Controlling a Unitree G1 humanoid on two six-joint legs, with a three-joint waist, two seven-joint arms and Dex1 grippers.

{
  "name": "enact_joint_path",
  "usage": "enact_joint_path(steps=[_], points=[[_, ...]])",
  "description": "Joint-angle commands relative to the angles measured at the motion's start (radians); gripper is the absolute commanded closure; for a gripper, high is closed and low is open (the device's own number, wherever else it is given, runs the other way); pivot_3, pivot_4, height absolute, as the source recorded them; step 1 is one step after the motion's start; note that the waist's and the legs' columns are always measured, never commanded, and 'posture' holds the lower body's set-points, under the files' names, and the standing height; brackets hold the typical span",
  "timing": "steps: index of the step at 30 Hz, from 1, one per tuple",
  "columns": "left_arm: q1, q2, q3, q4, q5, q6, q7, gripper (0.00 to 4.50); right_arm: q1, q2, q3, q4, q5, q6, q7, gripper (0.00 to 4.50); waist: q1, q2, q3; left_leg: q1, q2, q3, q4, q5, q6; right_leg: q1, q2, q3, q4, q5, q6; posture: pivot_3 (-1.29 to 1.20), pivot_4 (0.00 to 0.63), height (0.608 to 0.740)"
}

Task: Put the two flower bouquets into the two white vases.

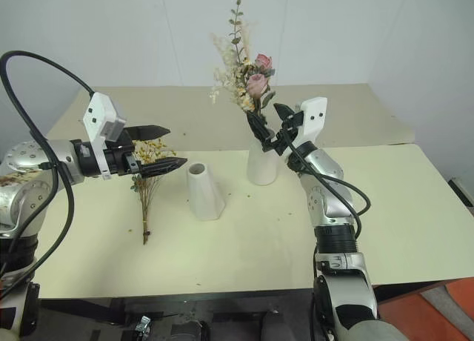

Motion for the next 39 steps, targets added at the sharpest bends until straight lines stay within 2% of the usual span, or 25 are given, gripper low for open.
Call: enact_joint_path(steps=[1,7,9,12,14,18,21,29,35,39], points=[[-0.005,0.022,0.067,-0.036,-0.018,0.001,0.024,0.0,0.029,-0.051,-0.017,-0.107,0.01,0.029,0.012,0.04,0.001,0.0,0.0,0.0,0.0,0.0,0.0,0.0,0.0,0.0,0.0,0.0,0.0,0.0,0.0,0.0,0.15,0.74],[0.024,0.027,0.173,-0.08,-0.078,0.083,0.092,0.0,0.1,-0.188,-0.069,-0.243,0.077,0.121,0.079,0.04,0.002,0.0,0.0,0.0,0.0,0.0,0.0,0.0,0.0,0.0,0.0,0.0,0.0,0.0,0.0,0.0,0.15,0.74],[0.043,0.034,0.236,-0.11,-0.117,0.155,0.141,0.0,0.137,-0.286,-0.09,-0.311,0.135,0.192,0.164,0.04,0.002,0.0,0.0,0.0,0.0,0.0,0.0,0.0,0.0,0.0,0.0,0.0,-0.001,0.0,0.0,0.0,0.15,0.74],[0.051,0.013,0.333,-0.156,-0.192,0.305,0.264,0.0,0.185,-0.456,-0.099,-0.398,0.222,0.331,0.296,0.04,0.003,0.0,0.0,0.0,0.0,0.0,0.0,0.0,0.0,0.001,0.0,0.0,-0.001,0.0,0.001,0.0,0.15,0.74],[0.062,-0.012,0.404,-0.209,-0.259,0.425,0.351,0.0,0.217,-0.567,-0.074,-0.464,0.215,0.363,0.369,0.04,0.001,0.0,0.0,0.0,0.0,0.0,0.0,0.0,0.0,0.002,0.0,0.0,-0.001,-0.003,0.006,0.0,0.15,0.74],[0.005,-0.135,0.501,-0.34,-0.261,0.708,0.601,0.0,0.228,-0.673,-0.075,-0.54,0.296,0.407,0.496,0.04,0.001,-0.001,0.0,0.005,0.0,0.0,0.0,0.0,0.0,0.006,0.0,0.0,-0.002,-0.006,0.01,0.0,0.15,0.74],[-0.016,-0.229,0.568,-0.391,-0.262,0.844,0.735,0.0,0.177,-0.692,-0.034,-0.552,0.32,0.442,0.535,0.04,0.0,-0.002,-0.001,0.006,0.0,0.0,0.002,0.0,0.0,0.008,0.0,0.0,-0.002,-0.006,0.01,0.0,0.15,0.74],[0.093,-0.172,0.541,-0.211,-0.551,0.849,1.111,0.0,0.011,-0.647,0.11,-0.492,0.273,0.486,0.559,0.04,0.008,-0.003,-0.001,0.005,0.0,0.0,0.002,0.0,0.0,0.006,0.0,0.001,-0.001,-0.006,0.01,0.0,0.15,0.74],[0.025,-0.217,0.478,0.007,-0.734,0.849,1.352,0.0,-0.022,-0.622,0.167,-0.472,0.233,0.501,0.551,0.04,0.038,-0.003,-0.001,0.004,0.0,0.0,0.002,0.0,0.0,0.005,0.0,0.0,-0.002,-0.004,0.006,0.0,0.15,0.74],[-0.008,-0.245,0.423,0.122,-0.788,0.849,1.478,0.0,-0.02,-0.626,0.167,-0.481,0.217,0.513,0.54,0.04,0.048,-0.003,-0.001,0.004,0.0,0.0,0.002,0.0,-0.001,0.005,0.0,0.0,-0.002,-0.002,0.002,0.0,0.15,0.74]])
